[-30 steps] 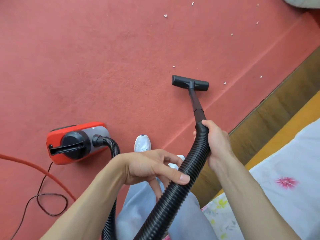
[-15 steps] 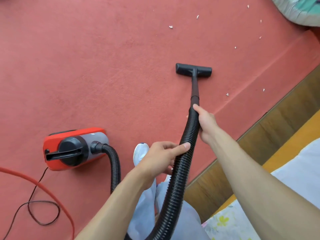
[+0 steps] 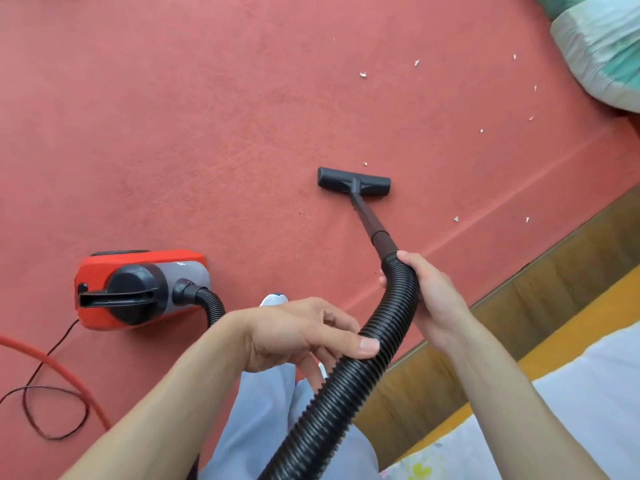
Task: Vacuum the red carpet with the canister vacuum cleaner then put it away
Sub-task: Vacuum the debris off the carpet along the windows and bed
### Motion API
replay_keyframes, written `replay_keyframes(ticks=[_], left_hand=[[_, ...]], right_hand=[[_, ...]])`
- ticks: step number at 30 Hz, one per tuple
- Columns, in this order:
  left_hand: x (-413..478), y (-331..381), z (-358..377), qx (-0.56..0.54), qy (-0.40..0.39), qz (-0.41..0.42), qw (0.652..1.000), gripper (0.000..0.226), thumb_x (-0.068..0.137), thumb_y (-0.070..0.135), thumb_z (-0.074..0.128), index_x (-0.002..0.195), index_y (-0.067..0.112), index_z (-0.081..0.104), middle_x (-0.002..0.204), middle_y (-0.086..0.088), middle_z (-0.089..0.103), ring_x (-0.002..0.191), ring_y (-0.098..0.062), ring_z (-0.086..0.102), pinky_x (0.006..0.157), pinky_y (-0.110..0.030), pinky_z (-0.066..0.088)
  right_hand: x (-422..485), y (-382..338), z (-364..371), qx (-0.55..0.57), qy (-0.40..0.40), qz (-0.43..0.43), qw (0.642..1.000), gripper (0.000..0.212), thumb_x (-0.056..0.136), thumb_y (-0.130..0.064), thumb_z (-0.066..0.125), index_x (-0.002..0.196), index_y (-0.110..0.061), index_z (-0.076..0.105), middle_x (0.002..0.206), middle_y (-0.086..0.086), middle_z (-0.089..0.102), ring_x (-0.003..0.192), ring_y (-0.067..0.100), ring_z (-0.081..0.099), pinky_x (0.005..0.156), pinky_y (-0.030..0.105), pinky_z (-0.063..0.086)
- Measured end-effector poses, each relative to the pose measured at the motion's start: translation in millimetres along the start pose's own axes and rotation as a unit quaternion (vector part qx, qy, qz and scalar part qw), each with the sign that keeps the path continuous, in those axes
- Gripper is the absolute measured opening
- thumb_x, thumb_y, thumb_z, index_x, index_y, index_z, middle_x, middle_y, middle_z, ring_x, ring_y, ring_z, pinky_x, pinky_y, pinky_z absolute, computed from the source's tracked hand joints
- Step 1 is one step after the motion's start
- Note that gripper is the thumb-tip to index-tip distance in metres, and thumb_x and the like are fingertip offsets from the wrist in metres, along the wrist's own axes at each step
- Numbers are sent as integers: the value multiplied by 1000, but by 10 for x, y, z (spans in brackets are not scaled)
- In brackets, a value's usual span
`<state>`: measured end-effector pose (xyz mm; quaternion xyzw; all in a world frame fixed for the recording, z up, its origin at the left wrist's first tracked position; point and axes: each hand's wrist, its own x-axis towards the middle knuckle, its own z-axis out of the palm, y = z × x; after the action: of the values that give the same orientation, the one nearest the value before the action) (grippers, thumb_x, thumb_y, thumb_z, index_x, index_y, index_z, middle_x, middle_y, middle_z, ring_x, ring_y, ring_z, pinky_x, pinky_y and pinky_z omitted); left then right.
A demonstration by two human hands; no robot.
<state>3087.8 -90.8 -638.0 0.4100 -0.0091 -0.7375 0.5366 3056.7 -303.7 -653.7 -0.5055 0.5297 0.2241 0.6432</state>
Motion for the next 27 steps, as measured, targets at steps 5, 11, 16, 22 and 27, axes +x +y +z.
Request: replay_keyframes(ticks=[5,11,16,22,27], left_hand=[[129,-154,16,-50,131,8,990,25,91,41,70,85,16,70,84,-6,66,73,-18,59,64,-22,51],[279,-255,147,-140,234,16,962,28,92,36,66,101,9,65,82,-15,63,68,-27,65,70,-35,57],[64,-90,310,-170,227,13,959,28,96,31,61,105,5,55,79,-22,54,51,-31,64,51,-32,56],[-579,541,480,-62,244,30,967,26,94,28,63,95,2,60,71,-17,63,53,-29,62,48,-32,53],[-1112,1201,954,59,289,76,952,35,89,40,72,93,5,68,73,-17,70,54,-29,66,54,-34,57]], right_hand=[[490,40,268,8,28,-12,999,25,91,-25,64,98,-1,66,80,14,65,64,20,60,61,30,51],[815,72,455,-2,15,-9,1000,19,95,-21,57,99,-3,60,82,15,65,62,23,62,52,26,52],[568,-47,249,60,-6,11,998,24,95,-15,59,107,5,59,84,17,63,65,22,61,57,30,53],[-46,-490,223,66,-34,69,995,27,93,-23,60,112,-4,58,79,13,65,65,23,61,64,33,51],[-858,-1148,117,58,-72,57,994,25,95,-29,54,117,-18,57,83,6,55,64,16,45,57,26,35]])
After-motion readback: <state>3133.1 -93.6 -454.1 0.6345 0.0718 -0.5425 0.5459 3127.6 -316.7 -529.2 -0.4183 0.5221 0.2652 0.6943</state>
